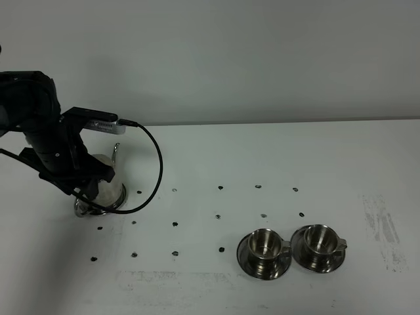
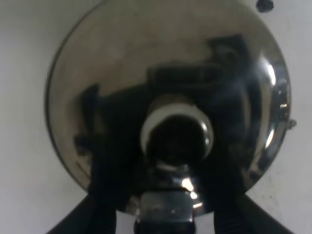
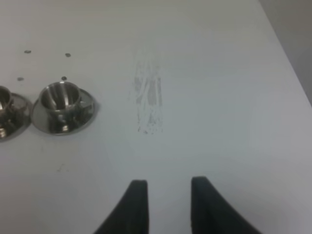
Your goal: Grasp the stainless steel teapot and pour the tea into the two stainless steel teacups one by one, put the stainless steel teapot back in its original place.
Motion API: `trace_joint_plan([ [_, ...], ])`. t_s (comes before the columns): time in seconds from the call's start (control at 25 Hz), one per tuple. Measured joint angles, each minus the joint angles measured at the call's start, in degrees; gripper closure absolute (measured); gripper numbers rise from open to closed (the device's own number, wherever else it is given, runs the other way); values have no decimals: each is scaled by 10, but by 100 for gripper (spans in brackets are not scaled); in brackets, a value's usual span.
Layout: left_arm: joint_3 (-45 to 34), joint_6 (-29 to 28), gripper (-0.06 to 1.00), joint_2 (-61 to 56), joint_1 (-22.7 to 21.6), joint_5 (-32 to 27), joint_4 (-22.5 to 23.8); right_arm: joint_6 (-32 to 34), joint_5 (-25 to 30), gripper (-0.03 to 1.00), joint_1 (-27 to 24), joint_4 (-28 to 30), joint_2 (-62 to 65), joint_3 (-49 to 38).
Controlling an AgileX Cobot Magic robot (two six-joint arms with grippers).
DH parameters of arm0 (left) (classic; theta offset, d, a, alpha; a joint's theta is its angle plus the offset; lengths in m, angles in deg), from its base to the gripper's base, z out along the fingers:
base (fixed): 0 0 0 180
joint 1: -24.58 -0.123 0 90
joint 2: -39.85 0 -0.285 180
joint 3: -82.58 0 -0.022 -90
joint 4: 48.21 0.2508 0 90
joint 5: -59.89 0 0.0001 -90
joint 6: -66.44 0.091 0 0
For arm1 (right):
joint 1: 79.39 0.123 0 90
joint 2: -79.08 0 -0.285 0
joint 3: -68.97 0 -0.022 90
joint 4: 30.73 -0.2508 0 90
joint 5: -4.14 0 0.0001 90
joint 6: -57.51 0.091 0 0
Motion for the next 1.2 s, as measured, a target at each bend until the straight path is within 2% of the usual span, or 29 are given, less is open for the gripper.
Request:
trace_joint_plan([
  [0.08,1,0,44,4,0,0,0,0,0,73,0,0,0,0],
  [0.16,2,0,50,5,0,0,-1,0,0,73,0,0,0,0],
  [0.2,2,0,55,5,0,-1,0,0,0,73,0,0,0,0],
  [0.24,2,0,64,5,0,-3,2,0,0,73,0,0,0,0],
  [0.28,2,1,68,5,0,-5,5,0,0,73,0,0,0,0],
  [0.72,3,6,68,3,0,1,19,0,0,73,0,0,0,0],
  [1.2,3,56,68,-61,12,13,28,0,0,73,0,0,0,0],
])
